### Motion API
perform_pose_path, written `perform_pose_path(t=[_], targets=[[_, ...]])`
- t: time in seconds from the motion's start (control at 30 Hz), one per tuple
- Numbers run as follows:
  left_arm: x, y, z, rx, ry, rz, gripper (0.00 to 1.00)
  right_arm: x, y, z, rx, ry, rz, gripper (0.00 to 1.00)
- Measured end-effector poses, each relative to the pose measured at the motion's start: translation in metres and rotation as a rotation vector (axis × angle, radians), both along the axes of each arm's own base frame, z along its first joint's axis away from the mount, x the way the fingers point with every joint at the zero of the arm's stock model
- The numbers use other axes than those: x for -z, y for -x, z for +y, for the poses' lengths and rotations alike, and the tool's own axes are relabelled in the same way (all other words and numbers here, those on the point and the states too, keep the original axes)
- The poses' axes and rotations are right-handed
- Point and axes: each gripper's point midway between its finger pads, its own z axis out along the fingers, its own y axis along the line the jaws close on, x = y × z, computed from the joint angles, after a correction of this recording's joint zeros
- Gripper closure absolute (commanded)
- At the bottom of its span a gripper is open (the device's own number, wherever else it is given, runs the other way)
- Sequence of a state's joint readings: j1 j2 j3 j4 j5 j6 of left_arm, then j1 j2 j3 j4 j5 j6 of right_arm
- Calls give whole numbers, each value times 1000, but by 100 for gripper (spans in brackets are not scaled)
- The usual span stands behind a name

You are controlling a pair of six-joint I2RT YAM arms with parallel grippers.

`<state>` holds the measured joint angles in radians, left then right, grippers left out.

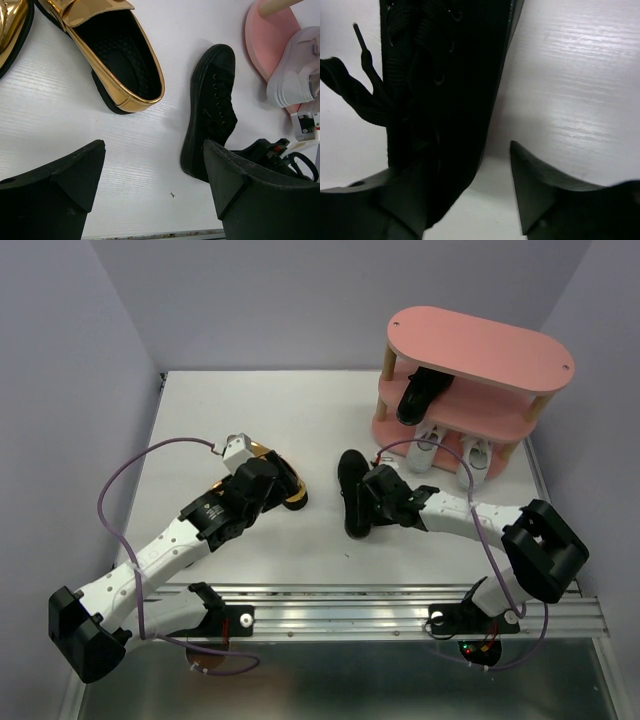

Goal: Place and organize the shoes onto the shoe shelf

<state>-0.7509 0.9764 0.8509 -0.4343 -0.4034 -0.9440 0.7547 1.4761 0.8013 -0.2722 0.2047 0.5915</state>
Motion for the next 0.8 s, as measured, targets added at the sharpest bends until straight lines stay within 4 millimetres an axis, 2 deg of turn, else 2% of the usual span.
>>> perform_pose_path(t=[0.03, 0.07, 0.17, 0.27, 0.33, 0.43, 0.57, 0.8], targets=[[1, 0, 0, 0, -1, 1, 10, 5, 1, 2, -3, 8, 9, 54], [1, 0, 0, 0, 0, 1, 11, 6, 1, 3, -1, 3, 10, 68], [0, -1, 0, -1, 2, -2, 12, 4, -1, 7, -4, -1, -4, 93], [-2, -3, 0, -2, 0, -15, 12, 3, 1, -2, 10, 29, -3, 99], [-3, -5, 1, -7, -12, -24, 12, -5, 6, -8, 2, 36, -6, 99], [-10, -13, 2, -22, -40, -43, 12, -27, 19, -18, -25, 41, -23, 99], [-31, -28, 2, -42, -65, -94, 12, -58, 32, -36, -29, 35, -69, 99], [-55, -46, 2, -58, -97, -151, 12, -97, 63, -64, -56, -12, -117, 99]])
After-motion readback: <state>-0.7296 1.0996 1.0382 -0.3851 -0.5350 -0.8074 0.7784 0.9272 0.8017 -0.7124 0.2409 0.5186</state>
